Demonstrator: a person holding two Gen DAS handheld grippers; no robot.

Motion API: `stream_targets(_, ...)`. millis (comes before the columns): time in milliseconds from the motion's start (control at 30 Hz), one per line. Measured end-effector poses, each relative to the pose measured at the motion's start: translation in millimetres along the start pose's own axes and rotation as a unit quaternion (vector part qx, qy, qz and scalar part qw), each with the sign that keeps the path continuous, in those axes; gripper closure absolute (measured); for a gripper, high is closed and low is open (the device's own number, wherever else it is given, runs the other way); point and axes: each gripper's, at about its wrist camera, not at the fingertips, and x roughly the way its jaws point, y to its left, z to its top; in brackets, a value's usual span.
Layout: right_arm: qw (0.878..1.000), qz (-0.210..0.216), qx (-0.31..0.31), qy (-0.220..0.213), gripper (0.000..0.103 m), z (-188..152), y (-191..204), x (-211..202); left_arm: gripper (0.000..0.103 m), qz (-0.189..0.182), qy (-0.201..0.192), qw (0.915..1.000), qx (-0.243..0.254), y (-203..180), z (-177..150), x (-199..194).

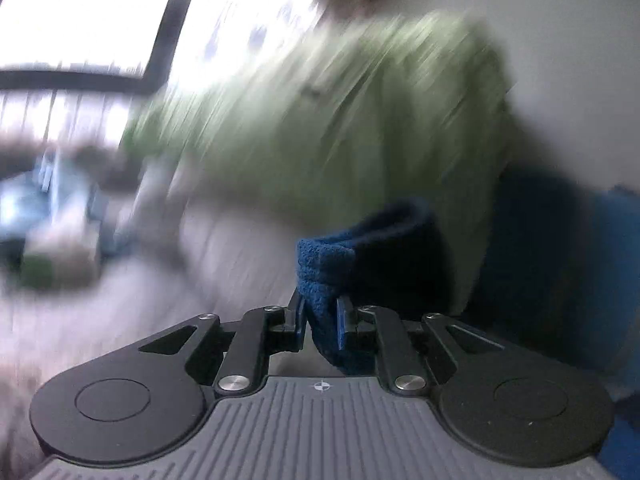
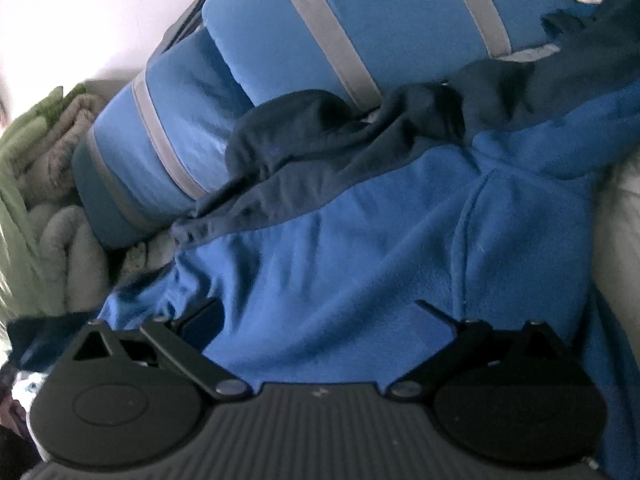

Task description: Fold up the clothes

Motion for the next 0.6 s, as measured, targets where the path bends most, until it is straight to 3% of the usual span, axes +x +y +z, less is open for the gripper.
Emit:
stream_targets(100,1.0,-0.009,-0.016,0.0,0.001,-1.7,3.3,3.7,0.088,0.024,0.059,0.9969,-0.046,26.1,-33.8,10.2)
stream_targets(167,1.0,-0.015,-0.018,0.001,0.001,-2.2,2.8,5.0,0.088,0.036,0.076,0.9943,-0.066,33.2,-50.7,11.6)
stream_targets(367,1.0,-0.027,-0.013,0.009,0.001,-2.5,-2.1,7.3,0.08,0.04,0.092,0.9945,-0.029,23.2,-52.9,4.1)
stream_targets(433,0.999,-0.031,-0.011,0.012,0.001,-2.4,-3.4,7.4,0.058,0.038,0.093,0.9948,-0.016,16.3,-45.9,2.4)
stream_targets(500,0.999,-0.032,-0.011,0.013,0.001,-2.3,-2.8,6.4,0.027,0.026,0.08,0.9965,-0.005,7.3,-34.3,-2.7)
stream_targets(600,0.999,-0.031,-0.017,0.014,0.001,-2.5,-0.2,4.9,0.022,-0.006,0.06,0.9981,0.013,-15.0,-10.6,-20.1)
